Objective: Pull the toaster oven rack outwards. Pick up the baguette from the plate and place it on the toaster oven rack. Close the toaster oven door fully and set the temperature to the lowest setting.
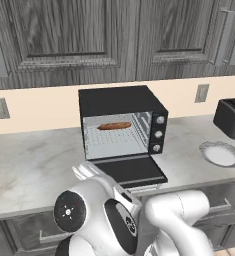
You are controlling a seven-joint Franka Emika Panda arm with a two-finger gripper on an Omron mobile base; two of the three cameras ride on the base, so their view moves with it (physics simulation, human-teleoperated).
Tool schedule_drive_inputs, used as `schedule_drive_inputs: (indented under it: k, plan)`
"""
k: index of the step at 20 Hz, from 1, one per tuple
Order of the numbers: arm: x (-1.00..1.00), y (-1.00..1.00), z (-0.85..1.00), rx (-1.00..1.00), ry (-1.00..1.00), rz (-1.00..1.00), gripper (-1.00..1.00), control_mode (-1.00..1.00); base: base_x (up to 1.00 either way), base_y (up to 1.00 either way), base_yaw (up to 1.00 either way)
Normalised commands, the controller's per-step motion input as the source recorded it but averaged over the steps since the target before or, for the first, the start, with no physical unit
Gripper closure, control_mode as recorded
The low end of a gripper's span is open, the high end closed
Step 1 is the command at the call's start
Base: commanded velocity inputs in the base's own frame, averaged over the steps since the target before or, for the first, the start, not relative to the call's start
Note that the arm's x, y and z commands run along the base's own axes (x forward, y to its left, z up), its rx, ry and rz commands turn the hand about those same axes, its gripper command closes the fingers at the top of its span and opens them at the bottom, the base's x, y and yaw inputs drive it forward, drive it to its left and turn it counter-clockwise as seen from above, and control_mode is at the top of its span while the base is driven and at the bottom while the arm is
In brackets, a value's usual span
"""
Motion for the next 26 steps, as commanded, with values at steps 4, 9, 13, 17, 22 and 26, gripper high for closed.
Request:
schedule_drive_inputs:
  k: [4,9,13,17,22,26]
  plan:
    - [0.0,0.0,-0.4,0.0,-0.04,0.0,-1.0,-1.0,0.0,0.0,0.0]
    - [0.0,0.0,-0.31,0.0,-0.02,0.0,-1.0,-1.0,0.0,0.0,0.0]
    - [0.0,0.0,-0.26,0.0,0.0,0.0,-1.0,-1.0,0.0,0.0,0.0]
    - [0.0,0.0,-0.23,0.0,0.0,0.0,-1.0,-1.0,0.0,0.0,0.0]
    - [0.0,0.0,-0.2,0.0,0.0,0.0,-1.0,-1.0,0.0,0.0,0.0]
    - [0.06,0.0,-0.2,0.0,0.0,0.0,-1.0,-1.0,0.0,0.0,0.0]
